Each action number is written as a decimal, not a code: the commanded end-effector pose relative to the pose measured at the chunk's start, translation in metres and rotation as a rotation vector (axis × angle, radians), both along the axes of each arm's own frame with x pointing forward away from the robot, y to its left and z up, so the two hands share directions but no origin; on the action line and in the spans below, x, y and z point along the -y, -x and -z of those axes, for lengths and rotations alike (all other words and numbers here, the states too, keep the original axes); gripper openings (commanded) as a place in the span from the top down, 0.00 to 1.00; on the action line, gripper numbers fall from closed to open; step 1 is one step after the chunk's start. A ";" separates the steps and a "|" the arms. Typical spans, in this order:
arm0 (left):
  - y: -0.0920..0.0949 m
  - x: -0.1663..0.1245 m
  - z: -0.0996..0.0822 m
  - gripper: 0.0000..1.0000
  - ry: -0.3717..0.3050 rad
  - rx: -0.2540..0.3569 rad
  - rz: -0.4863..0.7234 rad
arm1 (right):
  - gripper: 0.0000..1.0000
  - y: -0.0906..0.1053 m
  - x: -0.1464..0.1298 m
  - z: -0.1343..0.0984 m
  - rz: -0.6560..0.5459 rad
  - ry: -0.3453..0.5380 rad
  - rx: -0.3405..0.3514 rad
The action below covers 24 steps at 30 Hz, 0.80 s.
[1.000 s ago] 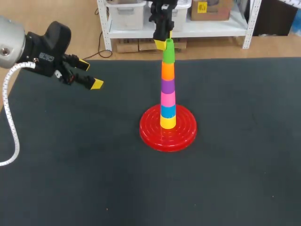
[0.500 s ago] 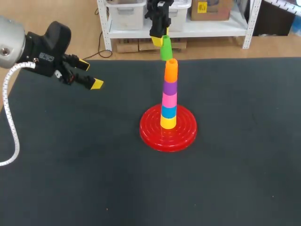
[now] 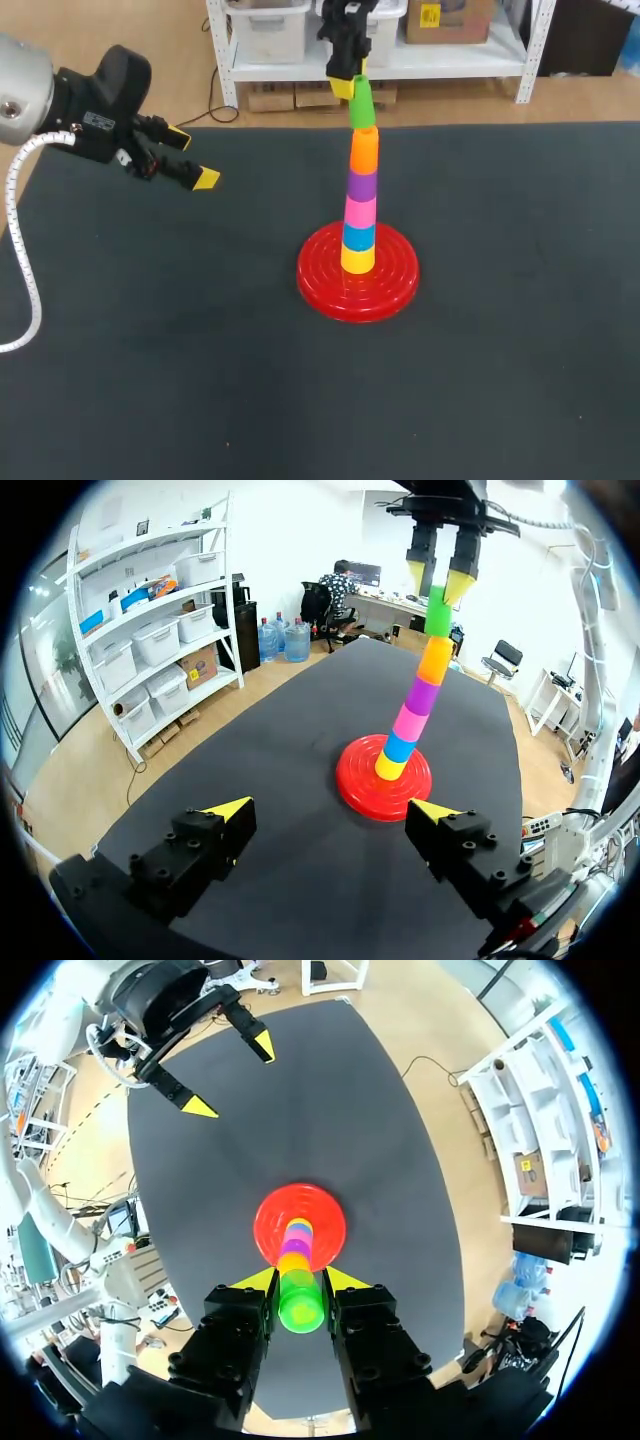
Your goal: Pick up and stack the cylinders on the red base in this order: pink,purple,orange,green
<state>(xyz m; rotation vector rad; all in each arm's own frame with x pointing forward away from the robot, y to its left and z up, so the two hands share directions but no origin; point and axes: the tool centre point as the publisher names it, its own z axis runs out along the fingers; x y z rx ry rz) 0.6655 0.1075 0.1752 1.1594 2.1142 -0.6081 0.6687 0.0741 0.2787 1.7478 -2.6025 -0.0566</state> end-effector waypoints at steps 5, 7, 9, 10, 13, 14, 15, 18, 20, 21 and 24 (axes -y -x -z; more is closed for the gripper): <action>0.000 -0.001 0.001 0.00 0.003 0.002 0.002 | 1.00 0.011 0.008 -0.002 0.002 -0.023 0.021; 0.000 -0.001 0.001 0.00 0.003 0.002 0.002 | 1.00 0.013 0.008 0.000 0.000 -0.028 0.022; 0.000 -0.001 0.001 0.00 0.003 0.002 0.002 | 1.00 0.013 0.009 0.003 0.000 -0.036 0.026; 0.000 -0.001 0.001 0.00 0.003 0.002 0.002 | 1.00 0.012 0.009 0.004 0.001 -0.040 0.028; 0.000 -0.001 0.001 0.00 0.003 0.002 0.002 | 1.00 0.012 0.009 0.007 0.002 -0.051 0.037; 0.000 -0.001 0.001 0.00 0.003 0.002 0.002 | 1.00 0.012 0.008 0.008 0.001 -0.052 0.038; 0.000 -0.001 0.001 0.00 0.003 0.002 0.002 | 1.00 0.012 0.008 0.009 0.000 -0.053 0.037; 0.000 -0.001 0.001 0.00 0.003 0.002 0.002 | 1.00 0.012 0.008 0.011 0.001 -0.056 0.035; 0.000 -0.001 0.001 0.00 0.003 0.002 0.002 | 1.00 0.011 0.008 0.011 0.002 -0.058 0.035; 0.000 -0.001 0.001 0.00 0.003 0.002 0.002 | 1.00 0.011 0.008 0.011 0.003 -0.059 0.036; 0.000 -0.001 0.001 0.00 0.003 0.002 0.002 | 1.00 0.011 0.009 0.012 0.004 -0.059 0.037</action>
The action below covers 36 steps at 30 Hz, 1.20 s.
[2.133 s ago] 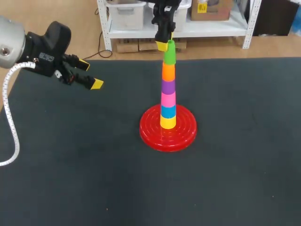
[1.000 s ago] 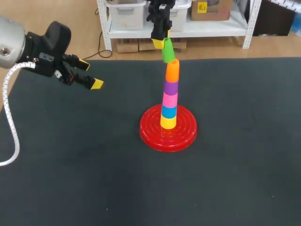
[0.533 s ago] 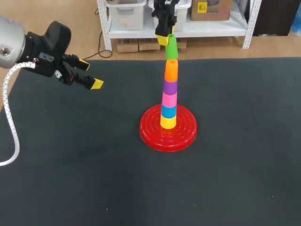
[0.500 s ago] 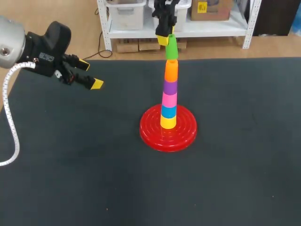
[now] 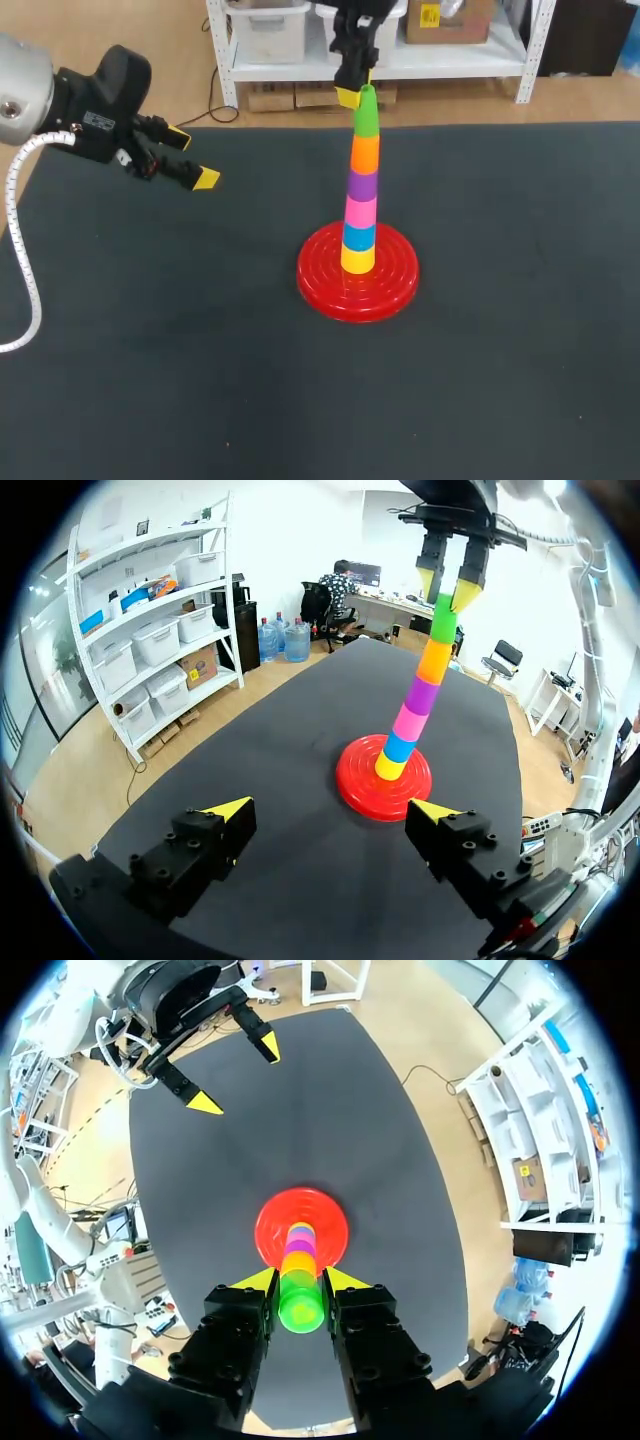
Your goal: Pick up and stack the cylinders on the red base in this order: pink,purple,orange,green
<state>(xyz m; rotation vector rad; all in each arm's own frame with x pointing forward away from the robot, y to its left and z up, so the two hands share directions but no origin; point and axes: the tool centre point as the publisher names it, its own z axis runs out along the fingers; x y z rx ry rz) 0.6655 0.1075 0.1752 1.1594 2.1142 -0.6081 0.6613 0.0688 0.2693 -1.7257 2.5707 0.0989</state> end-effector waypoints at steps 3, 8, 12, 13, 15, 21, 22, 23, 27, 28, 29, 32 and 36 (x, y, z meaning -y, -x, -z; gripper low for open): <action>0.000 -0.001 0.001 0.00 0.003 0.002 0.002 | 1.00 0.003 0.004 0.002 0.006 -0.011 0.015; 0.000 -0.001 0.001 0.00 0.003 0.002 0.002 | 1.00 0.002 0.006 0.001 0.021 -0.040 0.027; 0.000 -0.001 0.001 0.00 0.003 0.002 0.002 | 1.00 0.004 0.008 0.002 0.023 -0.063 0.033; 0.000 -0.001 0.001 0.00 0.003 0.002 0.002 | 1.00 0.005 0.008 0.003 0.023 -0.066 0.033; 0.000 -0.001 0.001 0.00 0.003 0.002 0.002 | 1.00 0.006 0.008 0.005 0.023 -0.070 0.030; 0.000 -0.001 0.001 0.00 0.003 0.002 0.002 | 1.00 0.005 0.004 0.014 0.021 -0.061 0.013; 0.000 -0.001 0.001 0.00 0.003 0.002 0.002 | 1.00 0.004 0.003 0.015 0.019 -0.059 0.011; 0.000 -0.001 0.001 0.00 0.003 0.002 0.002 | 1.00 0.004 0.002 0.015 0.019 -0.057 0.009; 0.000 -0.001 0.001 0.00 0.003 0.002 0.002 | 1.00 0.002 -0.002 0.020 0.017 -0.041 -0.001; 0.000 -0.001 0.001 0.00 0.003 0.002 0.002 | 1.00 0.002 -0.003 0.021 0.017 -0.037 -0.005; 0.000 -0.001 0.001 0.00 0.003 0.002 0.002 | 1.00 0.002 -0.004 0.022 0.016 -0.034 -0.008; 0.000 -0.001 0.001 0.00 0.003 0.002 0.002 | 1.00 0.001 -0.006 0.024 0.013 -0.030 -0.017; 0.000 -0.001 0.001 0.00 0.003 0.002 0.002 | 1.00 0.002 -0.009 0.023 0.005 -0.033 -0.021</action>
